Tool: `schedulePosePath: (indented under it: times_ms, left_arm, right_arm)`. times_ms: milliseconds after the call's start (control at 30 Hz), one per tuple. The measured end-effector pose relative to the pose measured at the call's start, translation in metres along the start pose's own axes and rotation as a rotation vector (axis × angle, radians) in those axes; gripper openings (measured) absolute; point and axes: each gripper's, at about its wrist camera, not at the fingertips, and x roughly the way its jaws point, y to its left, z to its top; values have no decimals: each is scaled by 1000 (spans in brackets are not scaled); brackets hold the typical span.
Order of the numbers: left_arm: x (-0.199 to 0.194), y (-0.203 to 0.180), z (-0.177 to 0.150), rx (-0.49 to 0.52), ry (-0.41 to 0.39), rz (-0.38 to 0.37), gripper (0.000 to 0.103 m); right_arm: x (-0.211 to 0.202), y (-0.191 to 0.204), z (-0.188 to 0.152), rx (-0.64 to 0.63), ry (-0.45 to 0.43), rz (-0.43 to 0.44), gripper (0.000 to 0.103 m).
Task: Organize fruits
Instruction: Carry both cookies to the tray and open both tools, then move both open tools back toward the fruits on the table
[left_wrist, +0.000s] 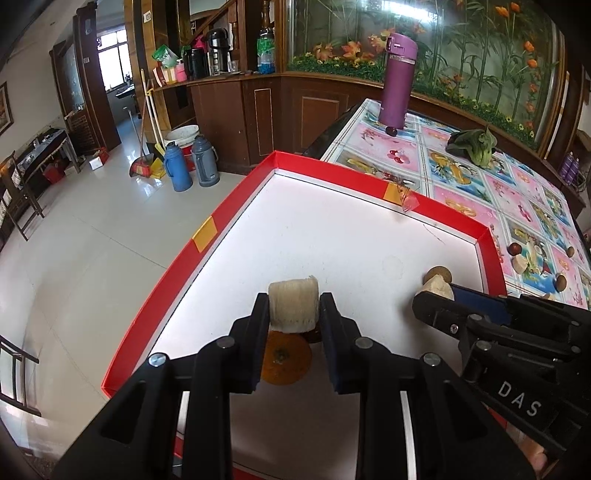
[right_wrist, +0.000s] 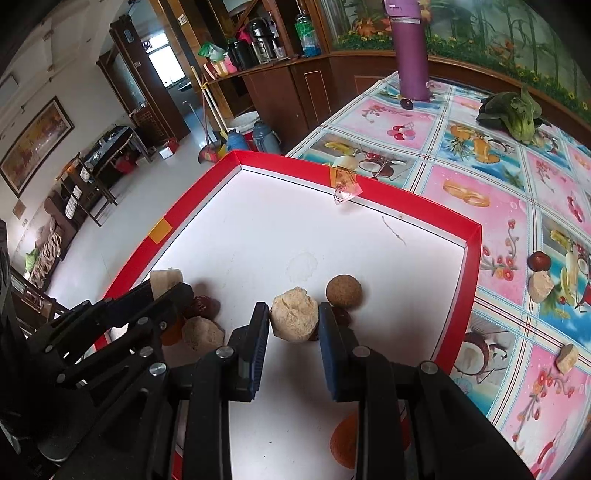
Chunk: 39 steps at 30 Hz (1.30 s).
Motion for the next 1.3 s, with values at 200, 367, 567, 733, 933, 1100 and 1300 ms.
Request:
schedulePosePath:
  times_ms: [200,367,567,733,933,1100,1300]
  left_arm:
    - [0,-1,0,-4,6,8,29]
    - [-6,-1,2,-18,2,31,33]
    - [-25,2,6,-39,-54,55,63]
    - [-38,-16,10,-1,-75,13,63]
    - [-49,-53,7,75,-73,-73,63]
    - [-58,-91,3,150,-60,-155,64]
    - [-58,-148,-6,271,-18,-258,69]
  right_arm:
    - [0,1,0,-5,1,1,26]
    - [-3,2,1,-13,0,35,27]
    - [-25,-7,0,-8,-52,74,33]
    - [-50,-24,-6,-2,-125,43,35]
    - [-86,-78,-19,53,-186,-3,35]
    - [-119,-144,-39,133,-228,-102,35]
    - [-135,-218,-67,235,-200,-201,35]
